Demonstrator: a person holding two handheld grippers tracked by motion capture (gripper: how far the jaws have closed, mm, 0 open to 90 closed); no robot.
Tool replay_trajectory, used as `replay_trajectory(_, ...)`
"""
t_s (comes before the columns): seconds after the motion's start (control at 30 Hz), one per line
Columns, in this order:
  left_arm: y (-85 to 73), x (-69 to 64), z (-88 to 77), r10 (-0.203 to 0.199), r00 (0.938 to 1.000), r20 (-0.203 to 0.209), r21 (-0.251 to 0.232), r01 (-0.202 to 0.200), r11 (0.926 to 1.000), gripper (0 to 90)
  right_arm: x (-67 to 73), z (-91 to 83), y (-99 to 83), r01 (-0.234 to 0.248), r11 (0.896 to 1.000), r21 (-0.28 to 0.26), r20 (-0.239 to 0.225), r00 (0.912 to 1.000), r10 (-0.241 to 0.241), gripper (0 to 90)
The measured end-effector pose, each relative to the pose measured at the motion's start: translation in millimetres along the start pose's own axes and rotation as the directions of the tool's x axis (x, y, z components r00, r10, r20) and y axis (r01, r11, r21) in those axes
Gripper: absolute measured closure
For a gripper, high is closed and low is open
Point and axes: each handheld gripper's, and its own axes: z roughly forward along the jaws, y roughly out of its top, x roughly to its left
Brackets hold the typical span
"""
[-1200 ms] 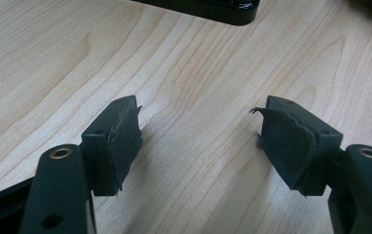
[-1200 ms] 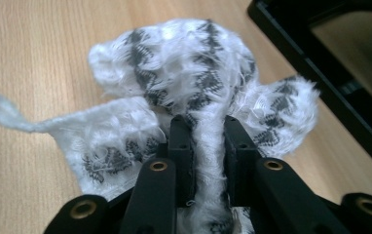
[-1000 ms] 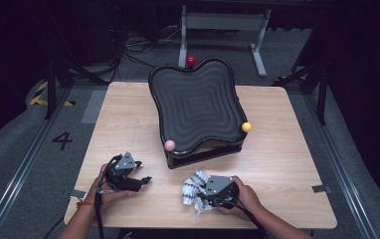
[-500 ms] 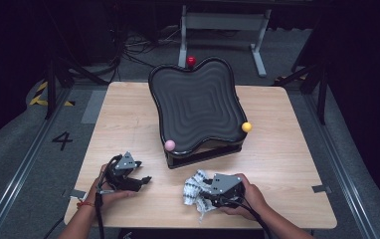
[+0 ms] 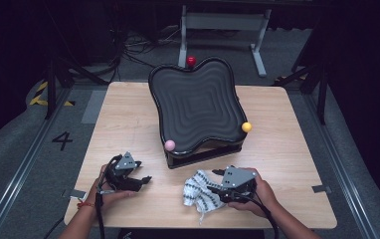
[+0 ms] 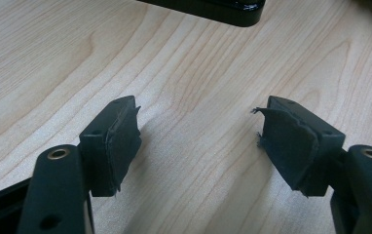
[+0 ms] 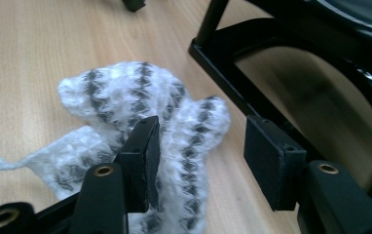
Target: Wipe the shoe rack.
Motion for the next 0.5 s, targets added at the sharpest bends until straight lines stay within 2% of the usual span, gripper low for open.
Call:
replay_trajectory(0.27,0.0,0.1,0.2,-0.002,1.0000,-0.003,-0.001,0.002,1.0000,29.8,-9.4,-12.1,-7.6,0.004,1.000,0.018,0.045,0.9990,-0.005,47.1)
replay_trajectory(0.5,0.2,0.1,0.3,-0.006,1.0000,-0.007,-0.001,0.006,1.0000,29.9,-15.3,-14.4,-21.2,0.004,0.998,0.058,0.080,0.9968,-0.008,45.8)
